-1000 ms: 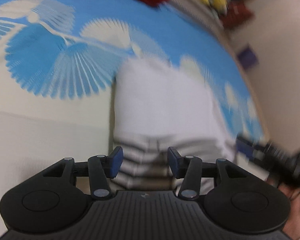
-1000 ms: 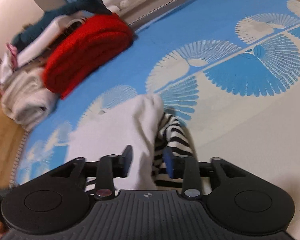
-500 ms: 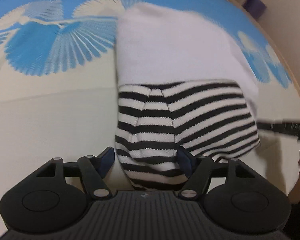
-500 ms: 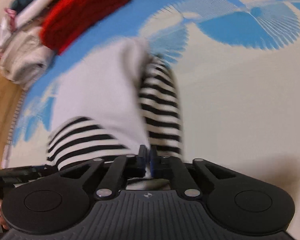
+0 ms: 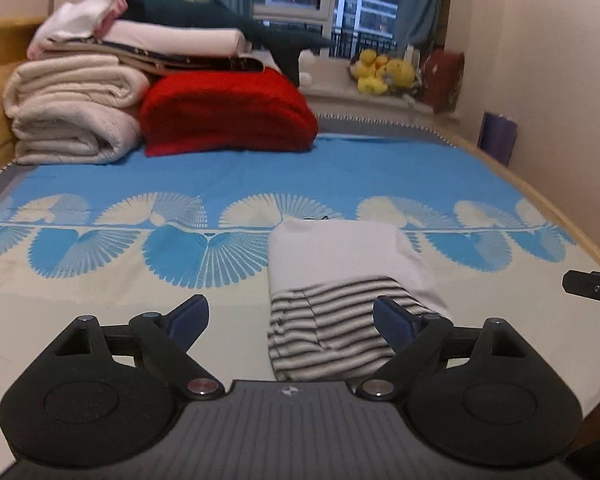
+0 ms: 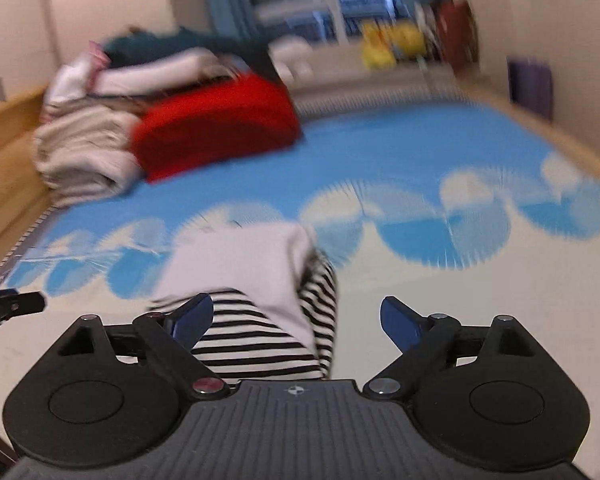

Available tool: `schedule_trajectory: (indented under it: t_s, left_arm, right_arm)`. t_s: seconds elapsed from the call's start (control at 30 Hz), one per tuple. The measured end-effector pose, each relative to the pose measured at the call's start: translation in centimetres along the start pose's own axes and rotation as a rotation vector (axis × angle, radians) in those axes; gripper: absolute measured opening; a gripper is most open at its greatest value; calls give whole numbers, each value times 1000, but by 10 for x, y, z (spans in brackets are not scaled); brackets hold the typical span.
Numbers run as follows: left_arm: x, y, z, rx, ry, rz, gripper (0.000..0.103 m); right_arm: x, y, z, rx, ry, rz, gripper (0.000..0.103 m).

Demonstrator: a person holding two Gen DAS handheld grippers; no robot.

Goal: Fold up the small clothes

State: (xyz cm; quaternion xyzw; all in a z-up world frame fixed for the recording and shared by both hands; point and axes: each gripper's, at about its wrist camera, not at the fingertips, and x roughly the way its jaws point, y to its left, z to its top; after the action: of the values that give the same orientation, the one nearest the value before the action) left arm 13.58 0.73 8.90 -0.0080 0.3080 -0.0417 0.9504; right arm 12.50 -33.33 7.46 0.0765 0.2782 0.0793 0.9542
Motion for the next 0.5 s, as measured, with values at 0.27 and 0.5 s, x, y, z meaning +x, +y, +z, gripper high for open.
schedule_trajectory:
  t_s: [0.27,0.5]
  left_arm:
    - [-23,-41,-67,-53,79,23,93]
    - [3,-61,-83,-18,124,100,93]
  right_arm:
    - [-50,26,-67,-25,-37,-71,98]
    - [-33,43,-76,-99,17,-79,98]
